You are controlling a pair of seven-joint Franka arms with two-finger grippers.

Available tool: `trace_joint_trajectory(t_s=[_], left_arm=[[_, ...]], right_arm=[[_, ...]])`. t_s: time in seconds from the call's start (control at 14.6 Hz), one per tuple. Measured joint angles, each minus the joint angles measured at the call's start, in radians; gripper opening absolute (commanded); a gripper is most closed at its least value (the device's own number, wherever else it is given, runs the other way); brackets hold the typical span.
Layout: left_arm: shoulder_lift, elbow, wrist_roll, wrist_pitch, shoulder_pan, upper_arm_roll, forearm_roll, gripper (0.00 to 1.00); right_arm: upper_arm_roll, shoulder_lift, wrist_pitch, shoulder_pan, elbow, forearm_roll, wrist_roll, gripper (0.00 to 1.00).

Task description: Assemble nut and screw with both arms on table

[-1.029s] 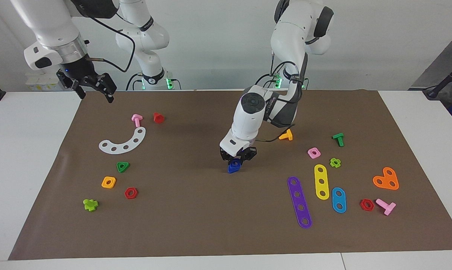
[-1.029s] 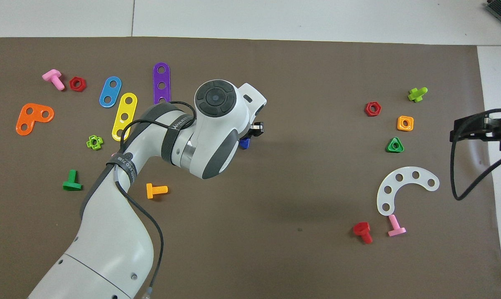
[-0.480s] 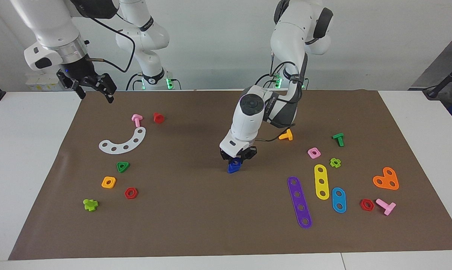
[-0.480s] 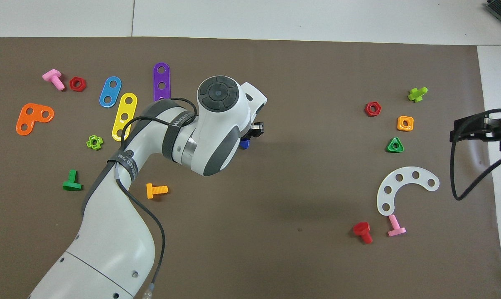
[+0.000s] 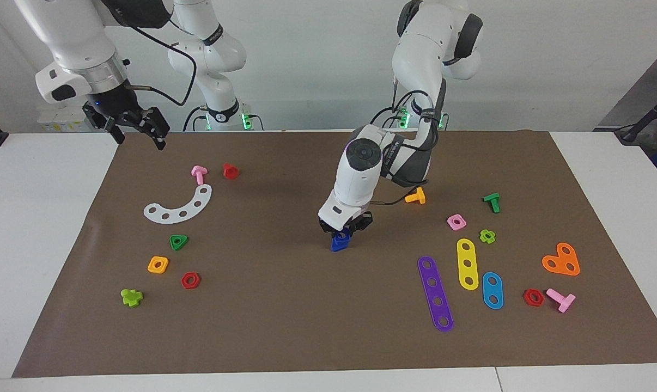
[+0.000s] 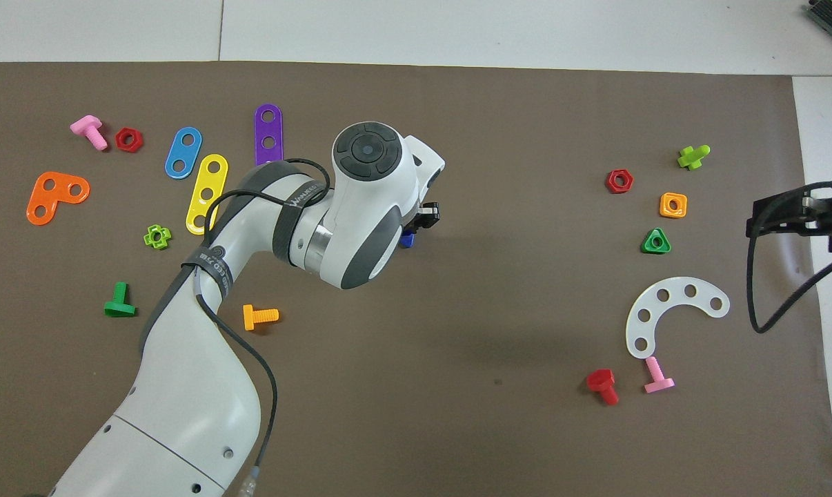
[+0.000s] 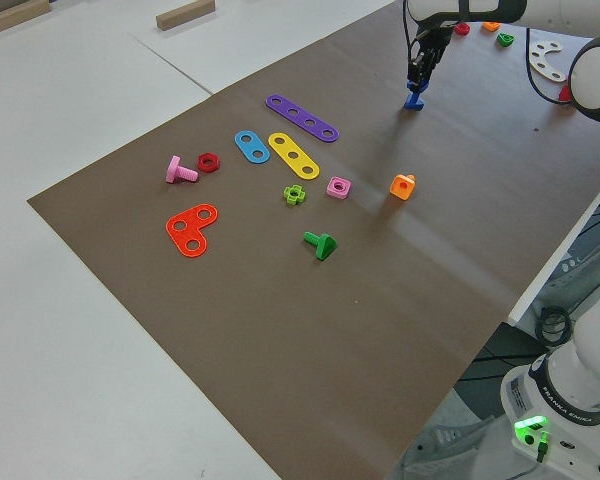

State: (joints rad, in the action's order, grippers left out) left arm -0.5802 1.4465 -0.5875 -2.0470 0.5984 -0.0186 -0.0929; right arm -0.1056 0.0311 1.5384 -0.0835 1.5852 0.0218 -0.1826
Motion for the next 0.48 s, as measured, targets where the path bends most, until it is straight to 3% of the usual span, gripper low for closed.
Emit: trace_joint_trajectory(t_s=[0.48], left_arm=[[-0.005, -0.017, -0.005, -0.001, -0.002, 0.011, -0.018, 0.25]], right_arm=[[0.0, 0.001, 0.0, 0.0, 0.001, 0.0, 0.0, 1.0]])
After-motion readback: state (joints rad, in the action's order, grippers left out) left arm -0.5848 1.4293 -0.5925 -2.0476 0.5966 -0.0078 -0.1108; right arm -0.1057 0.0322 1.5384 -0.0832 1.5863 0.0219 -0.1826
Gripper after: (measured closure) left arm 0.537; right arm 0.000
